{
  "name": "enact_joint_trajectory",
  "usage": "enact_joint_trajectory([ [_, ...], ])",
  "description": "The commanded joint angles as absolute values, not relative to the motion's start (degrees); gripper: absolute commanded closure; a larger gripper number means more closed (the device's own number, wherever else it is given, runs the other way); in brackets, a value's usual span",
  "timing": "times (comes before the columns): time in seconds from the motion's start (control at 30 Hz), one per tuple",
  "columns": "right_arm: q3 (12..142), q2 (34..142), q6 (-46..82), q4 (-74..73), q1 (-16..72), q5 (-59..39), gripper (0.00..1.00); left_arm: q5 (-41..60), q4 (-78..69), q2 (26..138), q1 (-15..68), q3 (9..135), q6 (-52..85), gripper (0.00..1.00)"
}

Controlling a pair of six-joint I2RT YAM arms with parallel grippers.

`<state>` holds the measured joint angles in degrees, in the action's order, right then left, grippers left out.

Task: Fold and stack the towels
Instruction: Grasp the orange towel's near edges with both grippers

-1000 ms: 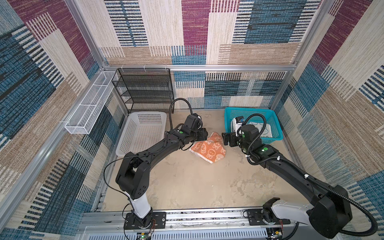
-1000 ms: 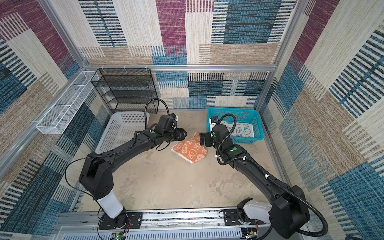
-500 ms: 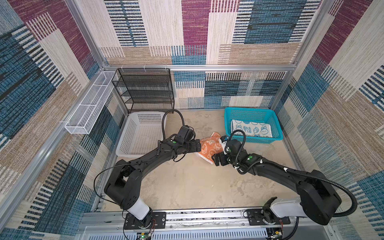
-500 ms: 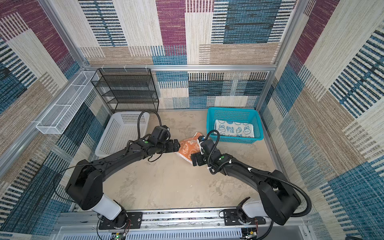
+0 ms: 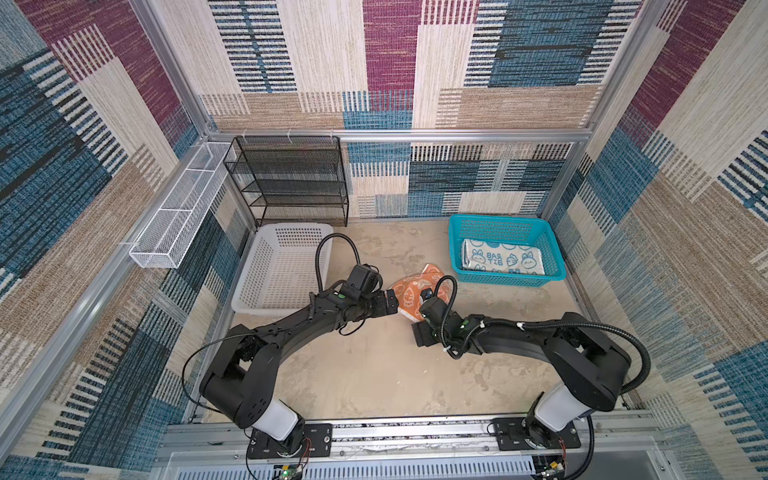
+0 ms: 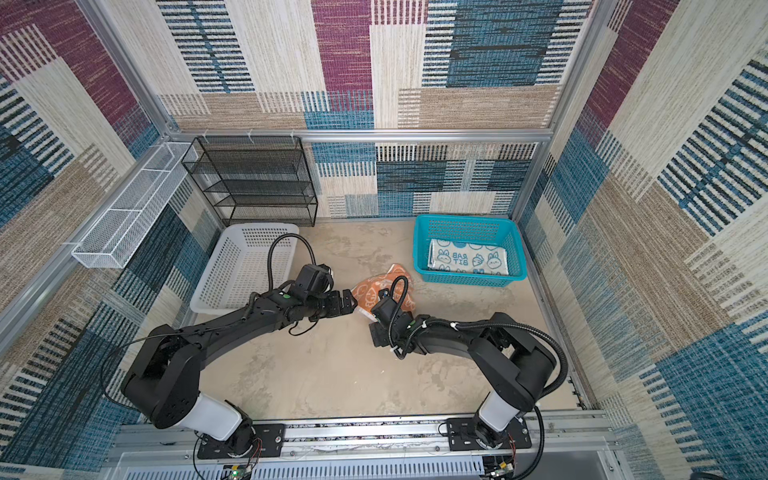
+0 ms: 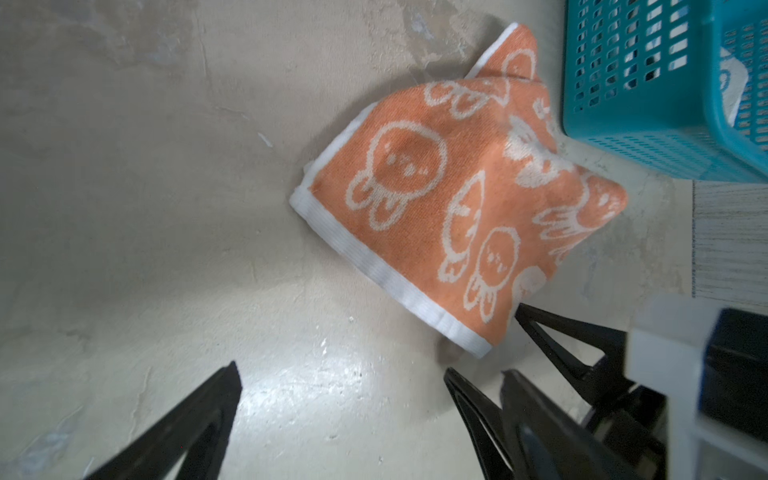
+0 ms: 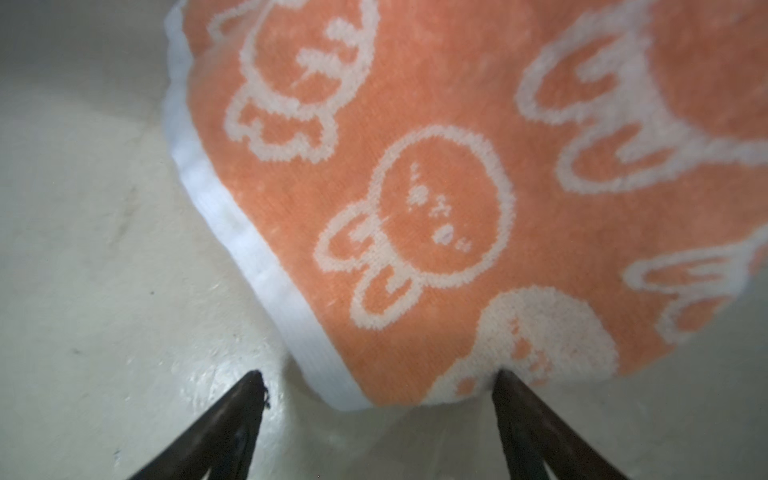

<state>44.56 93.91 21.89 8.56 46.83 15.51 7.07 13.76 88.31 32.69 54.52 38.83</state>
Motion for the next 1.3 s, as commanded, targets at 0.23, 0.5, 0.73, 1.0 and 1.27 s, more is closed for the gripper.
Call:
enact_joint_trajectory([
  [0.23, 47.18, 95.91, 23.28, 9.99, 46.7, 24.46, 0.59, 11.45, 10.11, 91.24, 31.57, 54.59, 41.63, 0.0],
  [0.5, 48.4, 92.59, 20.98, 10.94, 46.76, 22.22, 0.71, 12.26, 9.96, 100.48, 31.4, 60.12, 42.39, 0.04],
  [0.73, 47.91, 91.28, 20.52, 10.94, 46.74, 21.35, 0.77, 10.23, 8.59, 104.47, 30.44, 61.98, 41.21, 0.17],
  [1.0, 47.86, 90.89, 19.08, 10.81, 46.76, 20.75, 0.82, 9.66, 5.29, 106.81, 28.57, 61.78, 41.43, 0.39],
  [1.27, 47.54, 90.36, 18.48, 10.63, 46.76, 20.99, 0.83, 10.04, 5.58, 110.13, 28.48, 64.84, 40.86, 0.61],
])
